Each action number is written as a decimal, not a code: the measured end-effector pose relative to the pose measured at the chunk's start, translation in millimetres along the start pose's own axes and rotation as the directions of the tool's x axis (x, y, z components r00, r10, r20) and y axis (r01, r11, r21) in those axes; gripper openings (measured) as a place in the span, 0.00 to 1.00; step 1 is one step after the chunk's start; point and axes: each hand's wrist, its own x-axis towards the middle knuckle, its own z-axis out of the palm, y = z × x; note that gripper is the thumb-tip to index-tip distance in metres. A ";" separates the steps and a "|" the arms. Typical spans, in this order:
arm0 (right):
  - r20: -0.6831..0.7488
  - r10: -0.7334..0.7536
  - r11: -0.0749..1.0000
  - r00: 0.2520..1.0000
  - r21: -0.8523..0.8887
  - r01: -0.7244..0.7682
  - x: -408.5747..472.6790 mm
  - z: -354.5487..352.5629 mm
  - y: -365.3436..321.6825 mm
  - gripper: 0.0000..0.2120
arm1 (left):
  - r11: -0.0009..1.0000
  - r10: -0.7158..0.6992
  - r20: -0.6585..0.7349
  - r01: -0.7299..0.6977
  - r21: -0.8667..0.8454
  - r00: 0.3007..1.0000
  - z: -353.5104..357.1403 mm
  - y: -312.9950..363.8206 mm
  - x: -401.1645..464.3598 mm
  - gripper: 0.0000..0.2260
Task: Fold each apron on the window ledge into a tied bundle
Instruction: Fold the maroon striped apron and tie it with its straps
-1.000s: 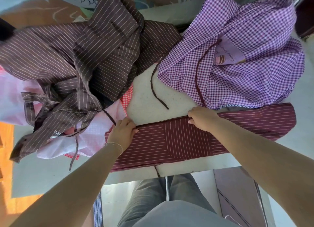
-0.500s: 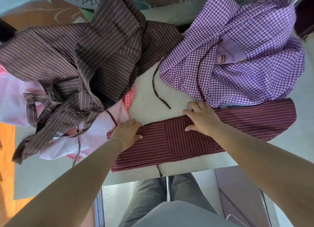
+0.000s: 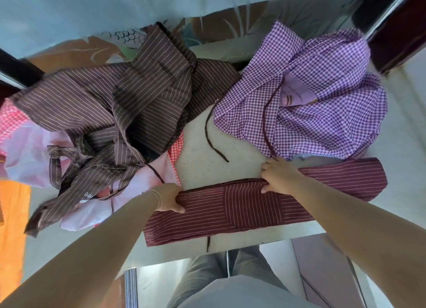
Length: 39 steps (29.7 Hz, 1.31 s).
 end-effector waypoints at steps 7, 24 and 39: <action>-0.439 0.132 0.989 0.889 -0.004 -0.149 -33.9 -81.3 55.1 0.15 | 0.996 -0.084 -0.416 0.084 -0.017 0.906 -89.5 -13.8 -39.6 0.07; -0.117 0.123 0.987 0.985 -0.088 -0.134 -37.8 39.9 -11.1 0.24 | 0.970 -0.075 -0.517 0.183 0.162 0.853 107.4 -24.0 -21.4 0.40; -0.037 0.123 0.983 0.992 0.142 -0.117 -56.1 50.6 -35.6 0.17 | 0.951 0.206 -0.474 -0.060 0.304 0.856 64.7 102.2 7.2 0.27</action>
